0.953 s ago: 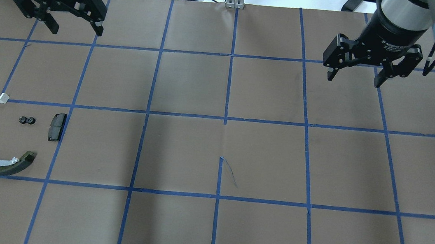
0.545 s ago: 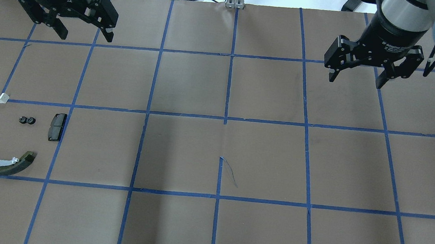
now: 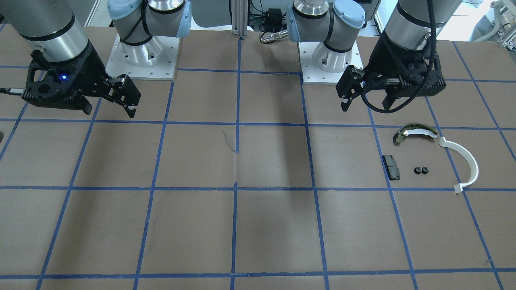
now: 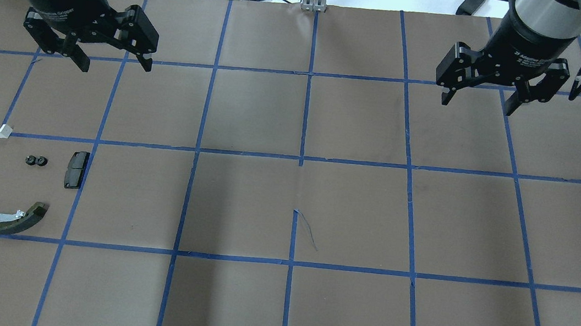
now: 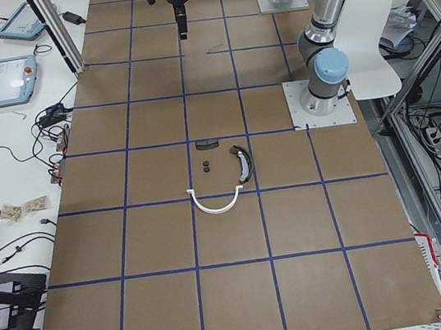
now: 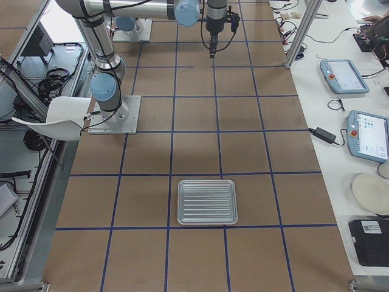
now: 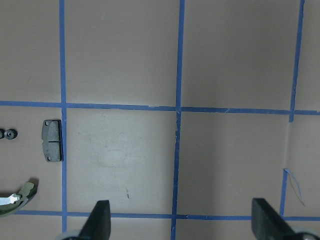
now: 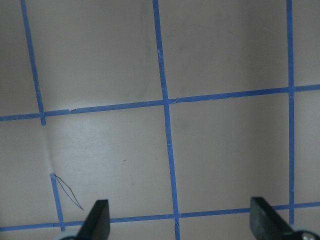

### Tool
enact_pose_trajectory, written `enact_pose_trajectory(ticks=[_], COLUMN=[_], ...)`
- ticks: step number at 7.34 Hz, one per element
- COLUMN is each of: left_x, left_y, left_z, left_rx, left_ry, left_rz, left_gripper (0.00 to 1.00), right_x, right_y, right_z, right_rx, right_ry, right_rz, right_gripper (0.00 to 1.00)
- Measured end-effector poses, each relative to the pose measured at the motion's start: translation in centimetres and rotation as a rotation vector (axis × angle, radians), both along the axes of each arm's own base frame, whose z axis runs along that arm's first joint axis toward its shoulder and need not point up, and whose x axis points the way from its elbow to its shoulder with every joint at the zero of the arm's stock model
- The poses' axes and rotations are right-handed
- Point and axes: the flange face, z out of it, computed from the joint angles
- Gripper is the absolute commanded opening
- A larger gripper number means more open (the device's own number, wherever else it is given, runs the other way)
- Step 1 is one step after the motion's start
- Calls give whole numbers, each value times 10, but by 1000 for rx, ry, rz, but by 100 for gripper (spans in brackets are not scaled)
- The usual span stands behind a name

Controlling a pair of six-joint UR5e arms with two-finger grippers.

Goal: Place bearing gear from tray to pile

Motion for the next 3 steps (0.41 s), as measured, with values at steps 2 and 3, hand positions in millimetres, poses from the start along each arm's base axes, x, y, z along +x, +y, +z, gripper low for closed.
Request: enact_pose_trajectory(ticks=[2, 3], left_x=[-2, -3], left_y=[0, -1], left_z=[0, -2], left_rx=[-1, -1], left_ry=[2, 3], left_rz=[7, 4], left_gripper=[100, 100], right_x=[3, 6], right_y=[1, 2], right_z=[12, 17], right_rx=[-57, -76], right_ry=[-2, -19], right_rz=[2, -2], right_gripper=[100, 100])
